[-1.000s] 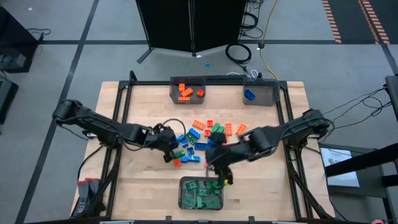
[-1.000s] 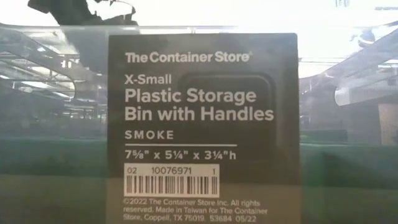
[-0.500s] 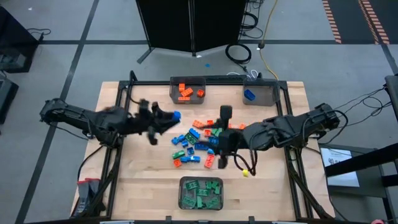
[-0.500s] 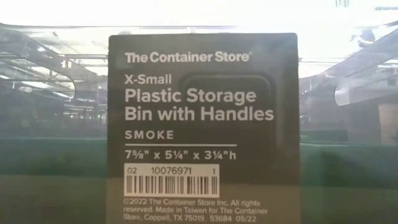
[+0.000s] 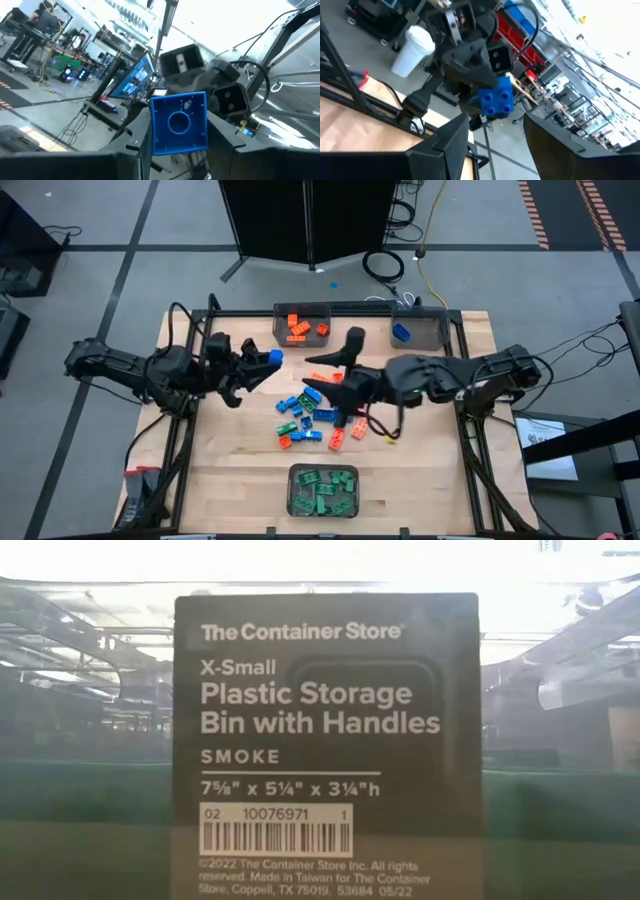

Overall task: Sort blocks
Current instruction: Put the blue game piece into the top right black bin

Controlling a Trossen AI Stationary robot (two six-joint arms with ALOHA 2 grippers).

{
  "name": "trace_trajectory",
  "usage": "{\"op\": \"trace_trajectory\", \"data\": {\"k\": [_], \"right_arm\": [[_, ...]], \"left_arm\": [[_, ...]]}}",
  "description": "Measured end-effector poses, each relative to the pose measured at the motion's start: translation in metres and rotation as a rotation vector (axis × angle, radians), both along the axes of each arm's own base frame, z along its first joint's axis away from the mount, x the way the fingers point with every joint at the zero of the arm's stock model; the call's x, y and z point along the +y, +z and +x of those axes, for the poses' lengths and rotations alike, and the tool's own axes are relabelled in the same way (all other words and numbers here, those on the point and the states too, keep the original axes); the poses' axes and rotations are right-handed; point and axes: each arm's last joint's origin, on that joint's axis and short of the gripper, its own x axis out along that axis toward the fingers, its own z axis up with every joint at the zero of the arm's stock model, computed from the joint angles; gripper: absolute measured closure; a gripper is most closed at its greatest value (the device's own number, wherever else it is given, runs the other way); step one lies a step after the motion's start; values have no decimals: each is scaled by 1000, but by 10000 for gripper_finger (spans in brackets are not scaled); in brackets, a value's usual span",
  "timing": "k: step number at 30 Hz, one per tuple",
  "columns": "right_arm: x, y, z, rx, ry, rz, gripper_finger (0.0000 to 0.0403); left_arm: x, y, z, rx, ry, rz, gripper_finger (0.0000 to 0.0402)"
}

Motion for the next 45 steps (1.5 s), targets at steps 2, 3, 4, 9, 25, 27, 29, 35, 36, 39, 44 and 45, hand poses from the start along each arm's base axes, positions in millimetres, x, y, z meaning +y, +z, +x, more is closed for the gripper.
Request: {"op": "trace_trajectory", "data": {"k": [2, 3, 4, 9, 25, 27, 29, 35, 36, 39, 44, 45], "right_arm": [[-4, -6, 9, 5, -20, 6, 208], [-6, -9, 13, 8, -26, 8, 200], [-6, -11, 15, 15, -31, 5, 189], [-8, -15, 26, -25, -47, 1, 125], [-17, -23, 45, -64, -4, 0, 89], [-19, -21, 46, -82, -8, 2, 89], [-22, -19, 46, -115, -16, 9, 89], [-27, -18, 49, -129, 2, 4, 90], [-28, -18, 49, -132, 14, 8, 90], [-30, -20, 52, -138, 18, 15, 90], [-32, -21, 53, -130, 15, 8, 114], [-33, -21, 53, -129, 10, 8, 123]], "left_arm": [[0, -1, 2, 7, 2, 5, 279], [0, -2, 3, 10, 3, 6, 279], [-1, -3, 4, 14, 3, 7, 279], [-1, -4, 5, 18, 4, 11, 279], [-1, -3, 5, 3, 4, 7, 279], [-1, -3, 5, 4, 4, 7, 279], [-1, -3, 5, 4, 3, 7, 279], [-1, -2, 5, -2, 4, 5, 279], [-1, -2, 5, -2, 4, 5, 279], [-1, -3, 6, -2, 4, 6, 279], [-2, -6, 12, 7, 4, 6, 279], [-3, -7, 13, 7, 2, 2, 279]]}}
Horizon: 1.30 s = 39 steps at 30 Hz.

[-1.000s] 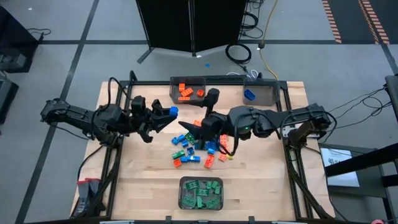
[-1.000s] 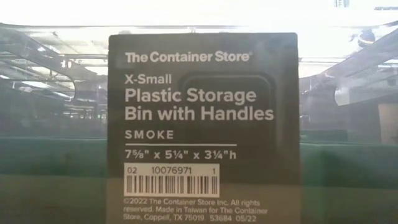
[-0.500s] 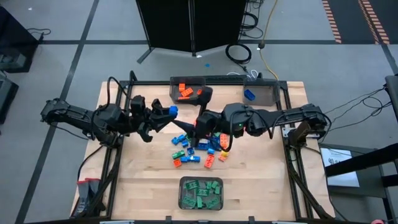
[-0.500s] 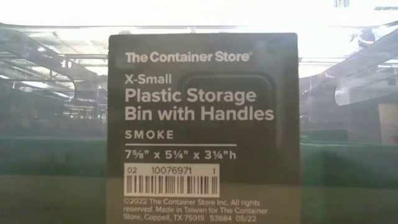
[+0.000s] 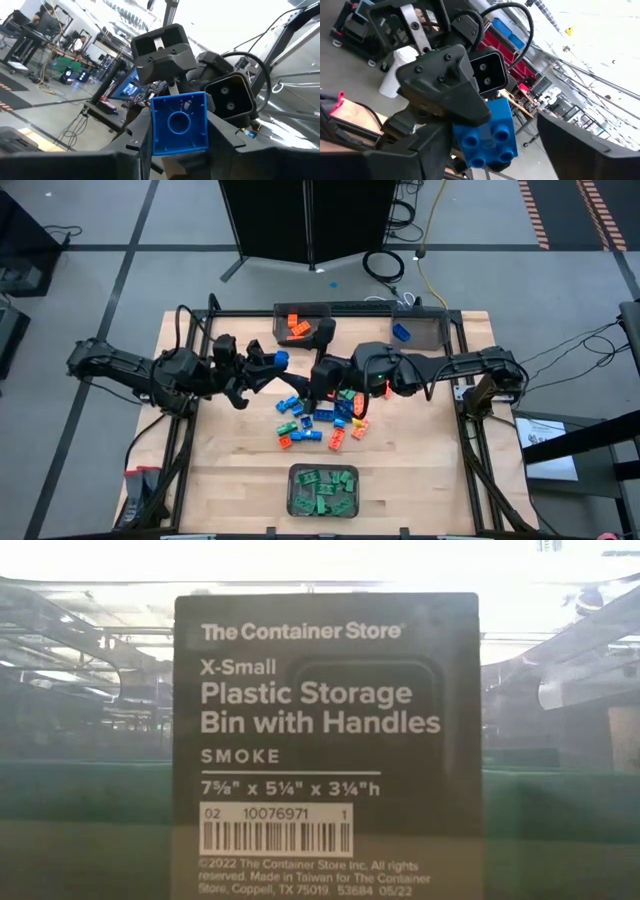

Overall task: Sort blocks
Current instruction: Put the blue game piece into the top right black bin

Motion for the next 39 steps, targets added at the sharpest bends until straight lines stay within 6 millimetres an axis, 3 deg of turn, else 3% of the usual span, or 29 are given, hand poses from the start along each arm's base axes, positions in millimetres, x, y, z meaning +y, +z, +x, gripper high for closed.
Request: {"op": "trace_trajectory", "data": {"k": [4, 9, 15, 22, 26, 29, 33, 39], "right_arm": [[-1, -1, 0, 15, -7, -17, 175], [-1, -4, 1, 54, -11, -67, 279], [-1, -4, 0, 58, -36, -69, 281], [-5, 8, -11, 21, -243, -70, 281], [-13, 23, -28, 18, -313, -86, 281], [-33, 27, -49, 111, -455, -47, 281], [-81, 25, -98, 237, -629, 175, 281], [-160, -5, -159, 379, -887, 475, 281]], "left_arm": [[-1, -2, 3, 1, 0, -2, 279], [1, -2, 3, 1, 7, -20, 279], [1, -2, 3, 8, 25, -14, 270], [7, -2, 2, 26, 80, 74, 152], [15, 6, -8, 0, 117, 89, 122], [24, 7, -16, 46, 164, 91, 119], [36, 9, -33, 108, 246, 85, 118], [48, 9, -52, 167, 318, 79, 118]]}}
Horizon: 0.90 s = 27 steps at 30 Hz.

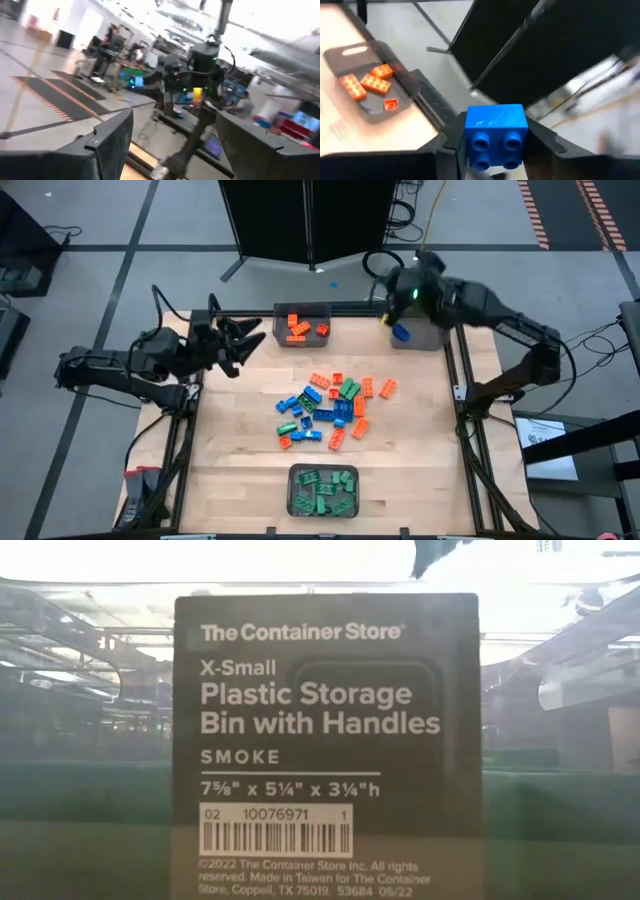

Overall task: Sort blocks
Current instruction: Put the blue game piece into the top right black bin

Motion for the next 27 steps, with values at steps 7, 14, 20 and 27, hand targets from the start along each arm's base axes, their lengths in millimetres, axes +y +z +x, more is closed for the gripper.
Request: {"op": "trace_trajectory", "data": {"k": [7, 14, 20, 27], "right_arm": [[-74, -87, -31, -96, -135, 268, 281], [-100, -183, -60, -179, -330, 498, 281], [-103, -224, -84, -252, -539, 594, 281], [-102, -237, -92, -256, -598, 629, 253]], "left_arm": [[9, -6, -4, 68, 57, -13, 117], [16, -18, -3, 169, 82, -93, 117], [23, -26, -2, 218, 119, -144, 117], [28, -29, 3, 235, 148, -148, 117]]}}
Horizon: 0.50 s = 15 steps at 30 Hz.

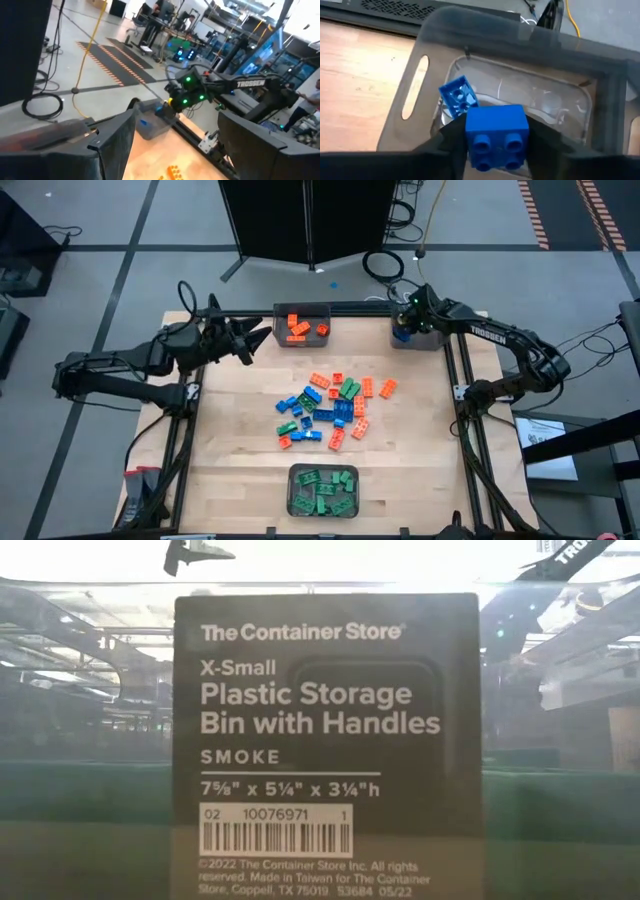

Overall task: Sort blocks
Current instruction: Put the blue game piece into the top right black bin

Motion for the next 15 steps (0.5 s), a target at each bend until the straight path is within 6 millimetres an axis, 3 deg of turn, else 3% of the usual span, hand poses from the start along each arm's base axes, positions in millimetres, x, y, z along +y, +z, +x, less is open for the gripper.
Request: {"op": "trace_trajectory", "data": {"k": [4, 7, 11, 15], "right_arm": [[-3, 2, 2, -30, -4, -35, 138], [-5, 7, 4, -49, -12, -47, 77], [-9, 26, 10, -128, 50, -64, 56], [-10, 66, 23, -260, 220, -131, 67]], "left_arm": [[2, -6, 6, 49, -15, -6, 117], [3, -15, 13, 124, -43, -2, 116], [3, -29, 26, 255, -120, 37, 116], [-1, -53, 44, 431, -285, 54, 116]]}}
